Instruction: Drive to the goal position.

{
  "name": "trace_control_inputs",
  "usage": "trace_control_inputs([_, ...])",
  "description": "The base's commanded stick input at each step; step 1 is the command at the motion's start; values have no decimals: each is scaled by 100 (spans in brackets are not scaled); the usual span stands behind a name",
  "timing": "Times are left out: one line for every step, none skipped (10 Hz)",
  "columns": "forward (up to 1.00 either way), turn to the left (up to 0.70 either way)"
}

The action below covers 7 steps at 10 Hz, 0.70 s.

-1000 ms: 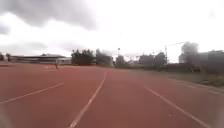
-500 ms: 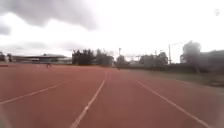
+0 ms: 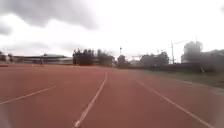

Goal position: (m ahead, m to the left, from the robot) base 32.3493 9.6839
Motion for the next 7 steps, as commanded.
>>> trace_control_inputs([70,0])
trace_control_inputs([70,0])
trace_control_inputs([70,0])
trace_control_inputs([70,0])
trace_control_inputs([70,0])
trace_control_inputs([70,0])
trace_control_inputs([70,0])
